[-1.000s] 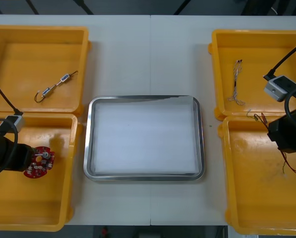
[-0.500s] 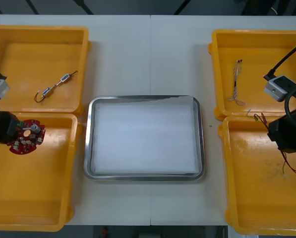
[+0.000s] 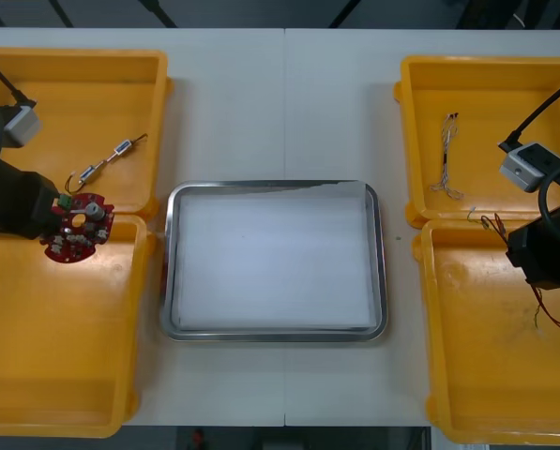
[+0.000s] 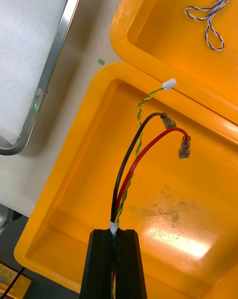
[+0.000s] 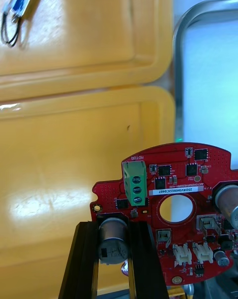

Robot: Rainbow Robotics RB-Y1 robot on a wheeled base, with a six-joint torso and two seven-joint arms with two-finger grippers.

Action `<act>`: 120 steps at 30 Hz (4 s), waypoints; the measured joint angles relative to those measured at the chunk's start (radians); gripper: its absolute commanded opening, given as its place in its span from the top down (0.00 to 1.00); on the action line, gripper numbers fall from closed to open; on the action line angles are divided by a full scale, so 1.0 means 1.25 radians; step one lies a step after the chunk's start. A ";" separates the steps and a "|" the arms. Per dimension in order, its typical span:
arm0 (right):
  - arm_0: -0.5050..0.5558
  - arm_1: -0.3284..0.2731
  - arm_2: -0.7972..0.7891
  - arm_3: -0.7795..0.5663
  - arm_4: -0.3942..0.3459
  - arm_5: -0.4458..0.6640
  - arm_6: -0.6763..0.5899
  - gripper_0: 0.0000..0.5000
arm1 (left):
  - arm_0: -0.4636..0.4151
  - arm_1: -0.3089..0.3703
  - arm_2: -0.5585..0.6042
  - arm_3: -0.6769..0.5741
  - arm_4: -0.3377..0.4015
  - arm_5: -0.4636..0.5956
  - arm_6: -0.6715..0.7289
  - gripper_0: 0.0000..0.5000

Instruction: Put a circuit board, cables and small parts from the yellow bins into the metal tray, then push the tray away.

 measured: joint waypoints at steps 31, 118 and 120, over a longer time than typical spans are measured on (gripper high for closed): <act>-0.001 -0.001 0.000 -0.001 0.000 0.000 0.000 1.00 | -0.250 -0.274 -0.546 -0.043 -0.468 0.023 0.523 1.00; -0.228 -0.054 0.293 -0.085 -0.014 0.000 0.076 1.00 | -0.345 -0.145 -0.252 0.143 -0.102 0.182 0.285 0.00; -0.273 -0.053 0.347 -0.085 -0.014 -0.005 0.076 1.00 | -0.345 -0.136 -0.245 0.179 -0.102 0.178 0.200 0.00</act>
